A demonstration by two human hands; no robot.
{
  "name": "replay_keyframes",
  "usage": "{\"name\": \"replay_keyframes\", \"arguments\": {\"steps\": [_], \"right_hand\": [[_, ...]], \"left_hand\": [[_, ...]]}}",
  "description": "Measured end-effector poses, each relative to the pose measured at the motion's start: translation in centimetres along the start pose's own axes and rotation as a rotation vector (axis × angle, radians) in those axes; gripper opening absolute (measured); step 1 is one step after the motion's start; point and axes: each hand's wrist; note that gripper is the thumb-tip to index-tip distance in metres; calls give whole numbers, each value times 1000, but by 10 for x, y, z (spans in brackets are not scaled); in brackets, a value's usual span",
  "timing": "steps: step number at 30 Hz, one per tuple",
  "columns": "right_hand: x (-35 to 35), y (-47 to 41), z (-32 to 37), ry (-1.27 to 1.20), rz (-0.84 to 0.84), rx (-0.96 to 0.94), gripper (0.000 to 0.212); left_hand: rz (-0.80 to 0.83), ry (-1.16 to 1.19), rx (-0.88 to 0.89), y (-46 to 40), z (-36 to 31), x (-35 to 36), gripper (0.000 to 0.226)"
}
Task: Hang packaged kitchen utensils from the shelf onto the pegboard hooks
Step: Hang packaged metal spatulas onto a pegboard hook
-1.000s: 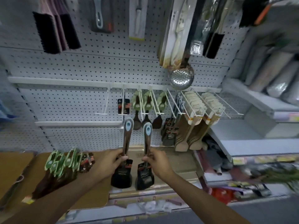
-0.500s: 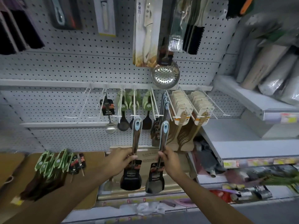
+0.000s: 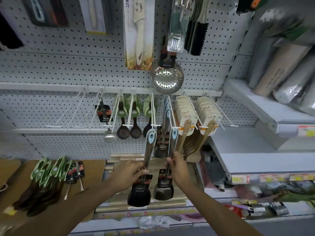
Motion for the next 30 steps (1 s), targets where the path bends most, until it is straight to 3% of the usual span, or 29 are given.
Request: {"name": "replay_keyframes", "arguments": {"steps": [7,12,18,21,28,30], "right_hand": [[1,-17,0,-47,11,30,16],[0,-33,4,73,9,-33,24],[1,-61,3,130,4,-16,17],[1,-70,4,71,40,85,13],[1,-87,0,80,41,27,8],[4,-91,-7,159,16,32,15]], "left_hand": [[13,20,1,-2,-1,3,33],[12,10,-32,-4,-2,2,38],[24,-4,-14,-9,-2,2,35],[24,0,-10,-13,0,4,36],[24,10,-9,-26,8,12,49],[35,18,-21,-29,9,13,51]]}}
Point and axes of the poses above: each hand's wrist, its own y-axis away from the middle knuckle, its own x-axis out of the palm, z = x × y, and after that the axes turned 13 degrees about y, right-handed
